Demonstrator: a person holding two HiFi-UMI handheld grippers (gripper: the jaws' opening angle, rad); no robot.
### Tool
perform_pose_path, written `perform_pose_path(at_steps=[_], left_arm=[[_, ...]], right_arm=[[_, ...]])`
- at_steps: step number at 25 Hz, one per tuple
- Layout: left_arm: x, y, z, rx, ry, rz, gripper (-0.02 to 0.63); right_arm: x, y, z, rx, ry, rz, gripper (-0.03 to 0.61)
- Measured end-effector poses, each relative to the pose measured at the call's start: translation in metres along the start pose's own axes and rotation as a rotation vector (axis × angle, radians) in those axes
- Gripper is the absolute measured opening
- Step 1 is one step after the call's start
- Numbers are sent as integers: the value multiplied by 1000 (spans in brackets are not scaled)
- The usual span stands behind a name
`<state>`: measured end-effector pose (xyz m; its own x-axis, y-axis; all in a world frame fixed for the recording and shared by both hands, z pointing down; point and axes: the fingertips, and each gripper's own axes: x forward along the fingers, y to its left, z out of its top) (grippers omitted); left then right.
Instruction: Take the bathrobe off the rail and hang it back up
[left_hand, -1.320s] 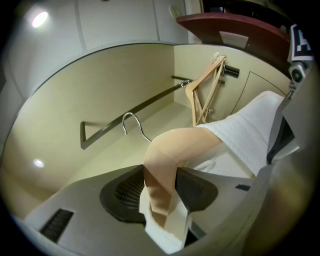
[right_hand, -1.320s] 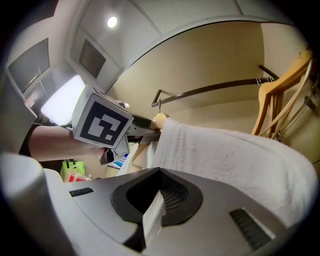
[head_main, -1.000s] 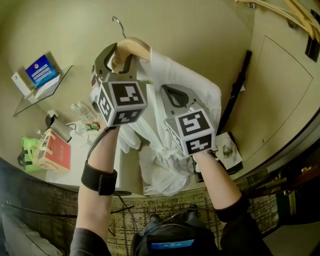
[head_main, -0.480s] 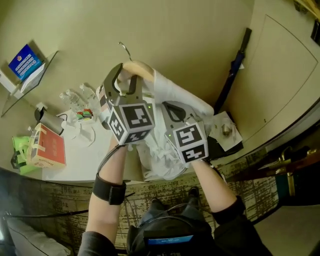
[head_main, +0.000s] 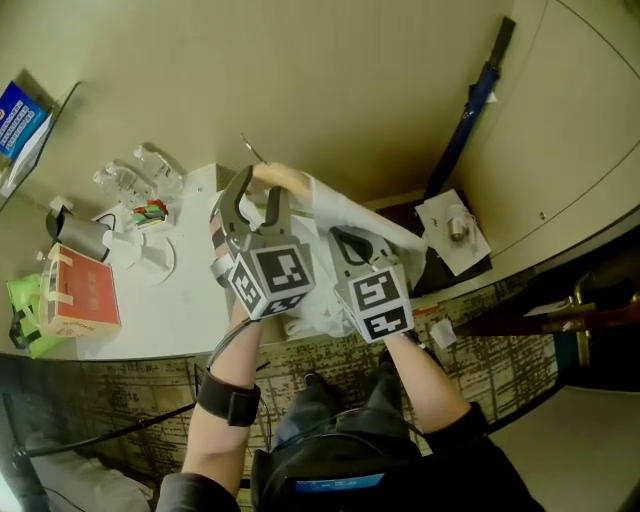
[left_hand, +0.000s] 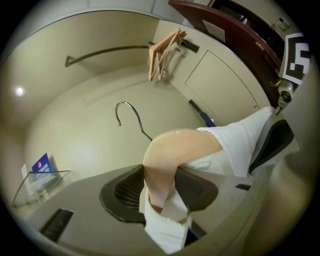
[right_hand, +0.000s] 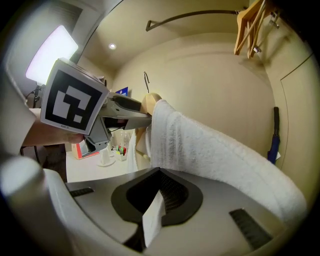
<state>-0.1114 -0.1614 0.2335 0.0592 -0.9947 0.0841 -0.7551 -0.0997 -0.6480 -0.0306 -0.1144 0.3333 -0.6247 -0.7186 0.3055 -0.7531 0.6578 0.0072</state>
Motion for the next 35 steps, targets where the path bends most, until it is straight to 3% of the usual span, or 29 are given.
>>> perform_pose_path(at_steps=[14, 24, 35], left_arm=[[25, -135, -164, -14, 221, -208, 184], [43, -236, -278, -22, 311, -297, 181], [69, -313, -384, -8, 467, -490, 181]], right_arm=[[63, -15, -174, 113, 269, 33, 23], [107, -16, -305, 180, 390, 87, 23], [150, -9, -377, 226, 450, 83, 23]])
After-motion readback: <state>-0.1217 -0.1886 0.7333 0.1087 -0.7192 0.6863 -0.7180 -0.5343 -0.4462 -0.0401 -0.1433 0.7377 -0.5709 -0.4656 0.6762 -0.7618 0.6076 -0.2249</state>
